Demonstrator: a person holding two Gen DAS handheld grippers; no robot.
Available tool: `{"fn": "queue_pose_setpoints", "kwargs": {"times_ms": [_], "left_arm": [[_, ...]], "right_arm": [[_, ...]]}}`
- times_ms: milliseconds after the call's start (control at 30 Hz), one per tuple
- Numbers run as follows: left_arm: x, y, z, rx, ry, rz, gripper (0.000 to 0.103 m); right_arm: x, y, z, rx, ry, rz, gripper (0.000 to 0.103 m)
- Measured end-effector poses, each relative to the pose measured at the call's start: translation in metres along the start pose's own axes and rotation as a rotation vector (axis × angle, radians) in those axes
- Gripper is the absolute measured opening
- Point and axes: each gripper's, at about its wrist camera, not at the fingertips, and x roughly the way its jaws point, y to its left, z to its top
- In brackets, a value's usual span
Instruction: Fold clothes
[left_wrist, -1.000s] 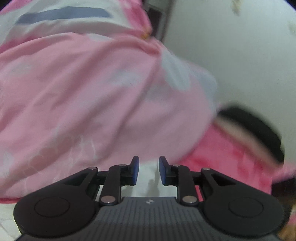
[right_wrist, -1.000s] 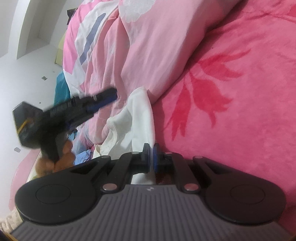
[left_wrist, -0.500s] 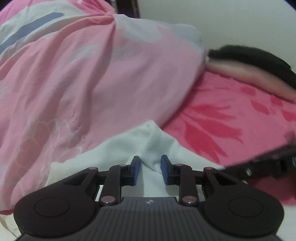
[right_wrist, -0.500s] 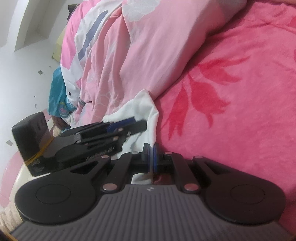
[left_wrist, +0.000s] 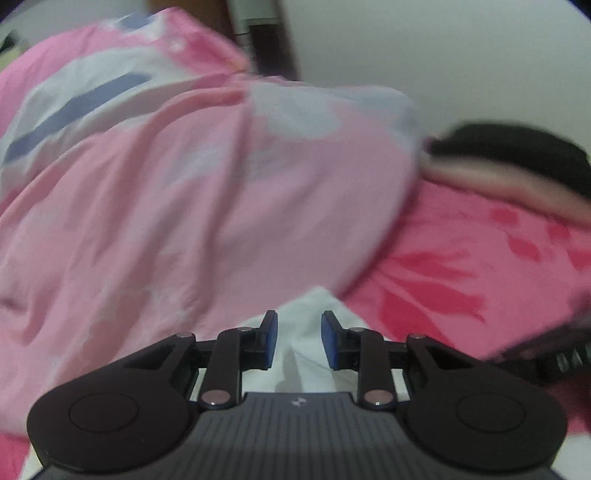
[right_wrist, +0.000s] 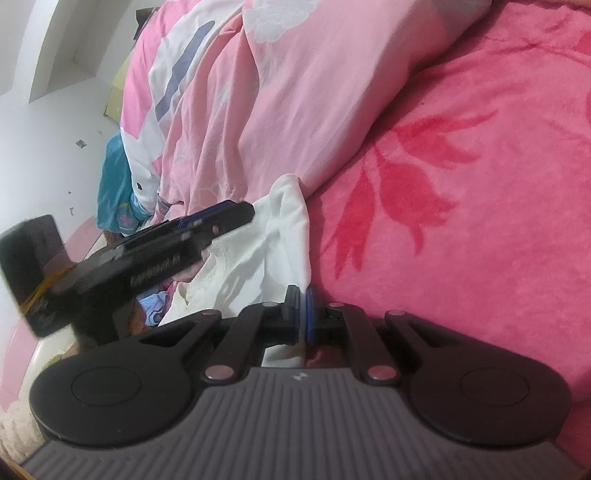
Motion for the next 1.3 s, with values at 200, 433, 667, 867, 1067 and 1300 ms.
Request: {"fn": "queue_pose_setpoints", "kwargs": {"times_ms": [200, 433, 667, 867, 1067, 1300], "left_arm": [[0.041, -0.007, 0.004, -0.001, 0.033, 0.009, 0.026], [0.041, 0.009, 0.013, -0.111, -0.011, -0.007, 0.027], [-0.038, 0.073, 0.020, -0.238, -0.039, 0.087, 0.027], [-0.174, 0.143, 0.007, -0.390, -0.022, 0.198, 0.030], [-0.337, 0.195, -0.050, -0.584, -0.029, 0.286, 0.046], [-0.453, 0.219, -0.160, -0.766, -0.085, 0.248, 0.050]], "right_arm": [[-0.001, -0.001, 0.001, -0.004, 0.002, 0.000, 0.002], [-0.002, -0.007, 0.002, 0.015, 0.002, 0.021, 0.002], [-0.009, -0.023, 0.003, 0.100, -0.016, 0.098, 0.002], [-0.028, -0.052, 0.010, 0.223, -0.149, 0.164, 0.004], [-0.030, -0.055, 0.011, 0.239, -0.174, 0.109, 0.005], [-0.055, -0.007, 0.003, 0.200, -0.113, -0.091, 0.008]]}}
